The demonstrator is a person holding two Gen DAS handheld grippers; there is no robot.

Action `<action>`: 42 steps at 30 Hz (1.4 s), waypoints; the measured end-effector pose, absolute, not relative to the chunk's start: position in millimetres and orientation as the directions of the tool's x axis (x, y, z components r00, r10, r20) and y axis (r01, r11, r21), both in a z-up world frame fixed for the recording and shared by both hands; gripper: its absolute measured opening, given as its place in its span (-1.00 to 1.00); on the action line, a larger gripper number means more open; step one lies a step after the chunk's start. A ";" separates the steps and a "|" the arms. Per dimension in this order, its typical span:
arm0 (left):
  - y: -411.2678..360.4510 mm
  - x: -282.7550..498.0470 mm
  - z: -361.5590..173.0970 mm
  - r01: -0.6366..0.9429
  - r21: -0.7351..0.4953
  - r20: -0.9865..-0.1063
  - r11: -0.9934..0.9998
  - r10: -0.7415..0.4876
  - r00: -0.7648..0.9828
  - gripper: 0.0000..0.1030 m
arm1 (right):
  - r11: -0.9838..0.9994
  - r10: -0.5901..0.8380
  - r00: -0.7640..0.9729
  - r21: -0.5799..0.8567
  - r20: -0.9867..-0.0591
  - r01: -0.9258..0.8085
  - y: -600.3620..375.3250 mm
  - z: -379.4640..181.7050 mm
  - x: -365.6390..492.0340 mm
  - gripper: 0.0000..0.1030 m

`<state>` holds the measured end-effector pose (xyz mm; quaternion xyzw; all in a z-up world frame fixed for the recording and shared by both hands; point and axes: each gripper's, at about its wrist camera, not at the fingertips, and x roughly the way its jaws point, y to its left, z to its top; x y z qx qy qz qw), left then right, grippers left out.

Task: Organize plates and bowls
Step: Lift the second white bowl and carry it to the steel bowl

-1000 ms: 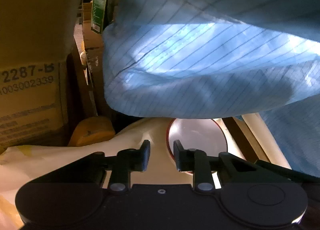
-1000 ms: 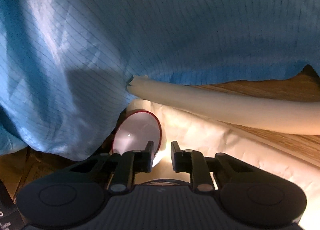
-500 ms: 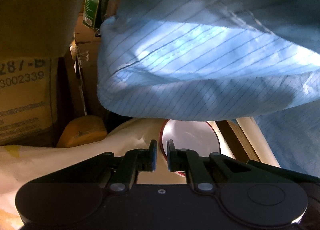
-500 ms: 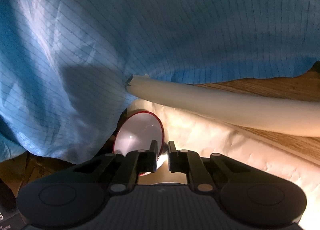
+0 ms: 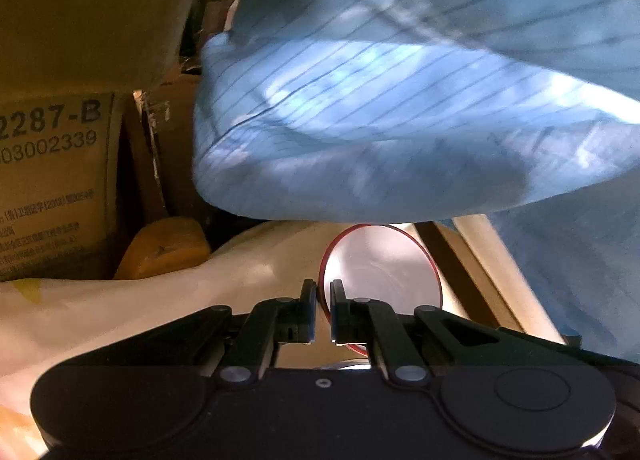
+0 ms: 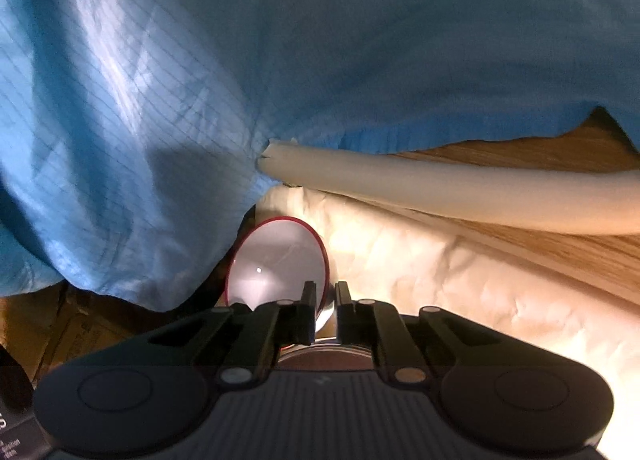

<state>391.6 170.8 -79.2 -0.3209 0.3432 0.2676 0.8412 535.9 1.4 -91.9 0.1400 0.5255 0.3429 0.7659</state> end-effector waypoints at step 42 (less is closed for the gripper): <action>71.7 300.7 -15.5 -0.313 -0.405 -0.684 0.859 -0.057 0.728 -0.90 | 0.798 0.603 0.388 0.540 -0.697 -0.269 -149.6 -19.0 407.7 -0.76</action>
